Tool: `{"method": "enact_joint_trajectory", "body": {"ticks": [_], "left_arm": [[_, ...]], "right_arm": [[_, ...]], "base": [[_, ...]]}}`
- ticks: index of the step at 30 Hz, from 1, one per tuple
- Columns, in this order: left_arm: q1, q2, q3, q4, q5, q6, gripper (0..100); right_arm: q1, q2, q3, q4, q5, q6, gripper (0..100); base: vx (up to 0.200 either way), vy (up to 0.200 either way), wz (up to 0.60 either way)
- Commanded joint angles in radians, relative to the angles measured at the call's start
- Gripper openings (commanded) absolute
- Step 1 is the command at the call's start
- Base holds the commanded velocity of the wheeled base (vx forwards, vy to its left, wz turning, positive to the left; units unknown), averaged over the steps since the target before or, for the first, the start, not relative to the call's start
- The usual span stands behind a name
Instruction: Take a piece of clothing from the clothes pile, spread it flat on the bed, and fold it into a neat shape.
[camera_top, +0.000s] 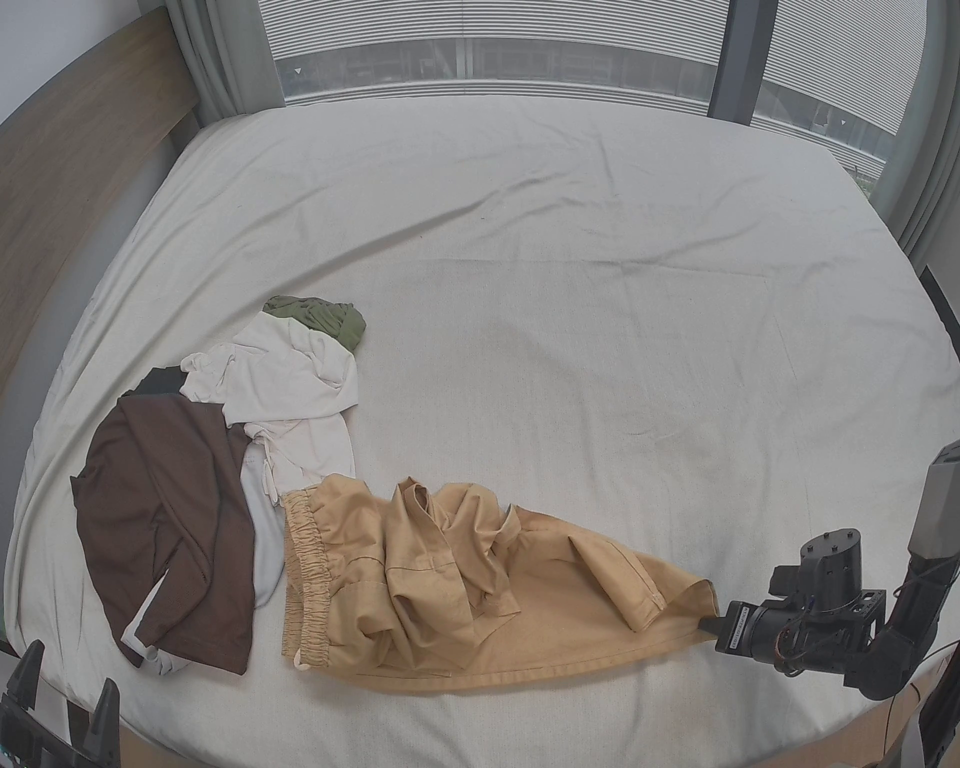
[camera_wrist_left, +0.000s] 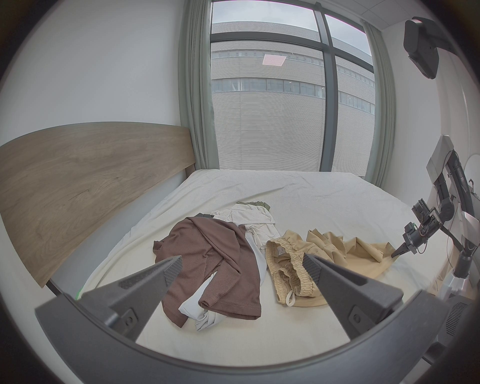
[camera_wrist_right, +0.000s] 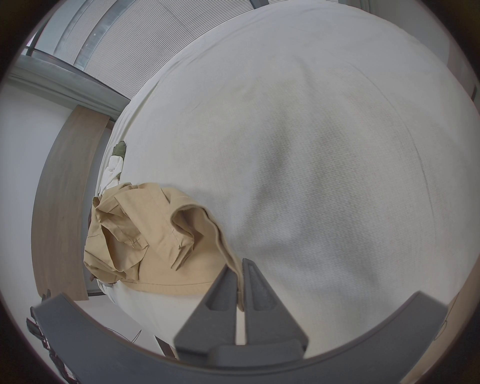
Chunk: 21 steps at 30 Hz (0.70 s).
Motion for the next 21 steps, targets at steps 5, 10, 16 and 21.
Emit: {"method": "enact_joint_trajectory", "body": {"ticks": [5,10,16,21], "left_arm": [[0.000,-0.016,0.018,0.000,0.001,-0.002,100],[0.000,-0.016,0.018,0.000,0.001,-0.003,100],[-0.001,-0.016,0.018,0.000,-0.016,-0.003,100],[-0.001,-0.016,0.018,0.001,-0.016,-0.002,100]], "right_arm": [[-0.017,0.005,0.002,-0.001,0.013,-0.005,0],[-0.012,0.019,0.000,-0.019,0.020,-0.005,100],[-0.012,0.037,0.049,-0.190,0.020,-0.016,100],[-0.015,-0.067,0.074,-0.285,0.015,-0.071,100]], "base": [[0.000,0.000,0.00],[0.000,0.000,0.00],[0.000,0.000,0.00],[0.000,0.000,0.00]]}}
